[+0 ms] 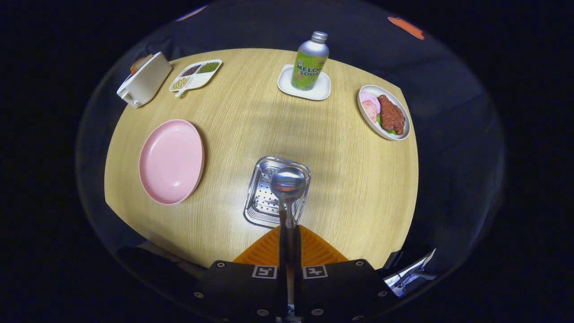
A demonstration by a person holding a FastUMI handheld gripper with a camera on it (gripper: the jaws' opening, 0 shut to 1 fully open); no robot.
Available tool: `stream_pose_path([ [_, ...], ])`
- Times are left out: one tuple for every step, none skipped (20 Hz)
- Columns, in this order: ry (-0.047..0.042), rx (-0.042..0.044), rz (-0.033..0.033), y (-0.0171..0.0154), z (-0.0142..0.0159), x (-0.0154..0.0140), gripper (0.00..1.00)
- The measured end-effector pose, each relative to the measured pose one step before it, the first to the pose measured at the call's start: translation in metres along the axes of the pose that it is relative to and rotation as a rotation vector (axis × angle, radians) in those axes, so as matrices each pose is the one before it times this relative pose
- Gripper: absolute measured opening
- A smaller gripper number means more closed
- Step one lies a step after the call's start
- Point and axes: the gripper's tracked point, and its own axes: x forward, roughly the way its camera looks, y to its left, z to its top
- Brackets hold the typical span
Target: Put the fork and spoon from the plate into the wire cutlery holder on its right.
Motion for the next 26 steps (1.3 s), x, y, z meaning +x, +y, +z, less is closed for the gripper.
stream_pose_path([
  [0.01457,-0.01188,0.01531,0.00122,0.00123,0.00051,0.06],
  [0.02752,-0.01017,0.01696,0.00323,-0.00006,0.00225,0.07],
  [0.02197,-0.01058,0.00729,0.00116,0.00148,0.00456,0.07],
  [0.01685,-0.01443,-0.00266,-0.00179,0.00241,0.00272,0.07],
  [0.01704,-0.01144,-0.00454,-0.00197,0.0016,0.00261,0.07],
  [0.01588,-0.00877,-0.00225,0.0005,0.00096,0.00247,0.07],
  [0.00842,-0.00558,0.00264,0.00096,0.00175,0.0026,0.07],
  [0.00698,-0.00524,-0.00106,0.00139,0.00224,0.00254,0.07],
  [0.00236,-0.00599,-0.00346,-0.00038,0.00206,0.00235,0.07],
  [-0.00484,-0.00334,-0.00596,-0.00045,0.00267,0.00134,0.08],
  [-0.0098,-0.00094,-0.00805,-0.0019,0.00153,0.00095,0.08],
  [-0.02065,-0.00147,-0.01267,-0.00212,0.00525,0.00091,0.1],
  [-0.02031,0.00434,-0.00694,-0.0012,0.00334,-0.0004,0.1],
  [-0.02976,0.01248,-0.0024,-0.00044,0.00541,-0.00151,0.1],
  [-0.03353,0.01777,0.00051,-0.00075,0.00441,-0.00354,0.11],
  [-0.04171,0.02307,0.00385,0.00134,0.00735,-0.0045,0.11],
  [-0.0424,0.02185,0.00292,-0.0003,0.00582,-0.00543,0.11],
  [-0.04907,0.01937,0.00404,-0.00085,0.00732,-0.00683,0.11],
  [-0.05199,0.01539,-0.00012,0.00022,0.00755,-0.00767,0.11],
  [-0.05508,0.0114,-0.0028,0.00104,0.00984,-0.00715,0.12],
  [-0.05719,0.00889,-0.00546,0.00071,0.00607,-0.00989,0.12],
  [-0.06125,0.00923,-0.00359,0.00009,0.01188,-0.00818,0.12],
  [-0.06443,0.00749,-0.00412,-0.00002,0.0122,-0.00993,0.12],
  [-0.07029,0.00844,-0.01952,-0.00533,0.01465,-0.00976,0.13],
  [-0.07293,0.00715,-0.01057,-0.00189,0.01561,-0.01021,0.13],
  [-0.07396,0.01181,-0.00675,-0.0005,0.01729,-0.01086,0.13],
])
